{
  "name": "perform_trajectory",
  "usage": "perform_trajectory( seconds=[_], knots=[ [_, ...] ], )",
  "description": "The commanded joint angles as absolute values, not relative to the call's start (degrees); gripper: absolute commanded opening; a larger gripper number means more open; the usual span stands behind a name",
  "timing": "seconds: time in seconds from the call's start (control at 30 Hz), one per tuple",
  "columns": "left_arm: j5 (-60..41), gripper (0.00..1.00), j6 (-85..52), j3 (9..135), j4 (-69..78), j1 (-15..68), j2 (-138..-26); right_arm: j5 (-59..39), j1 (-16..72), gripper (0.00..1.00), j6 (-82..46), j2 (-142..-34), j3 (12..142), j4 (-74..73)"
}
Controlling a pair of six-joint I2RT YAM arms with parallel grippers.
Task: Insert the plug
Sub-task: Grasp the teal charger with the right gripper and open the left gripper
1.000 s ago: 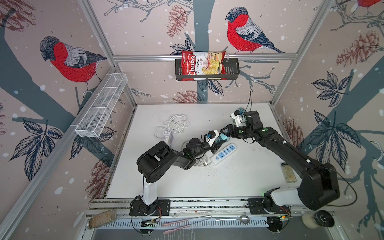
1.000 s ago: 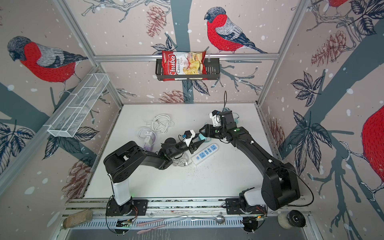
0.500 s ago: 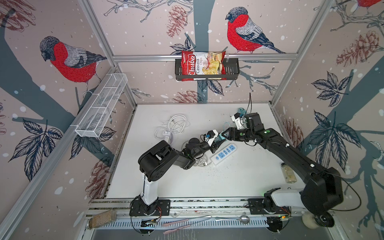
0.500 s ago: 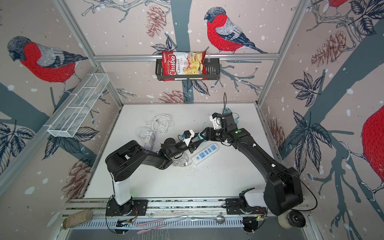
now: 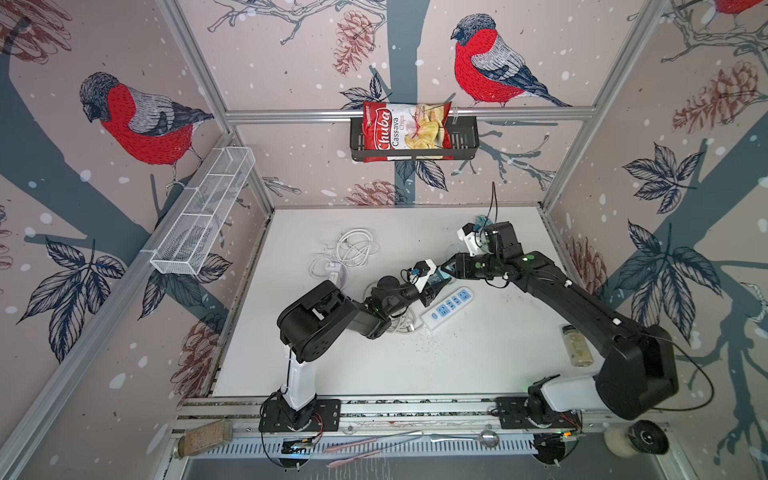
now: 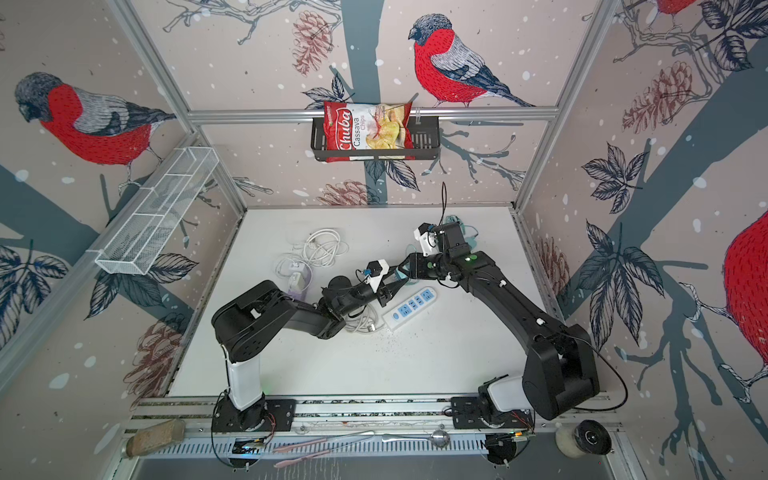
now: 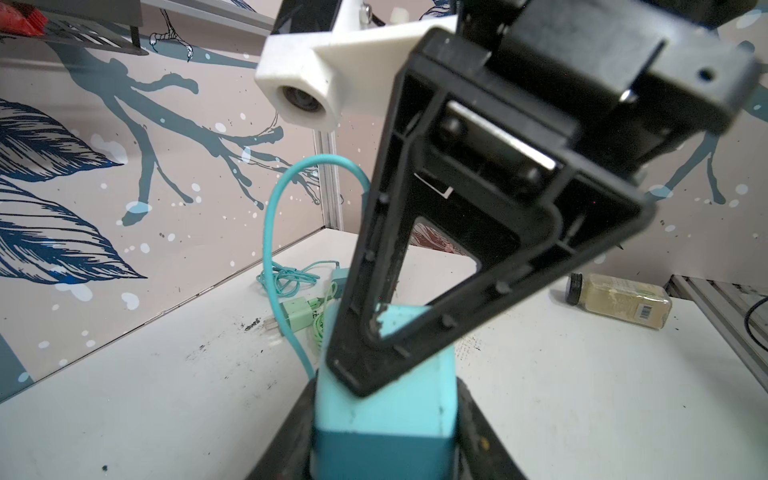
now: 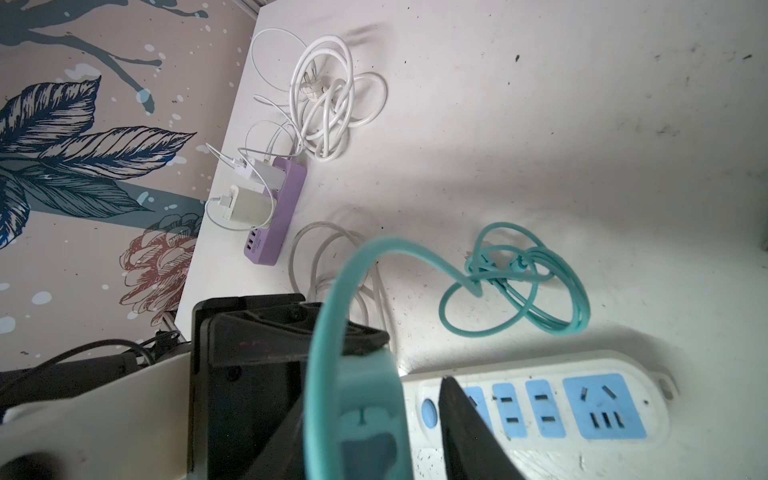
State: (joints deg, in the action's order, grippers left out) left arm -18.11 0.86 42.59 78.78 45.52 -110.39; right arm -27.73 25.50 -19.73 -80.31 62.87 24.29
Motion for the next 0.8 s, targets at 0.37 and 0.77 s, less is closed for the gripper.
perform_trajectory(
  seconds=[0.37, 0.77],
  knots=[
    [-18.4, 0.16, 0.8, 43.3, 83.1, 45.1, -110.9, -28.3, 26.5, 0.32, -18.8, -80.1, 62.2, 24.5],
    [-17.7, 0.36, -0.1, 43.5, 83.4, 44.7, -111.2, -25.5, 26.5, 0.08, -18.4, -79.2, 62.9, 25.2]
  ],
)
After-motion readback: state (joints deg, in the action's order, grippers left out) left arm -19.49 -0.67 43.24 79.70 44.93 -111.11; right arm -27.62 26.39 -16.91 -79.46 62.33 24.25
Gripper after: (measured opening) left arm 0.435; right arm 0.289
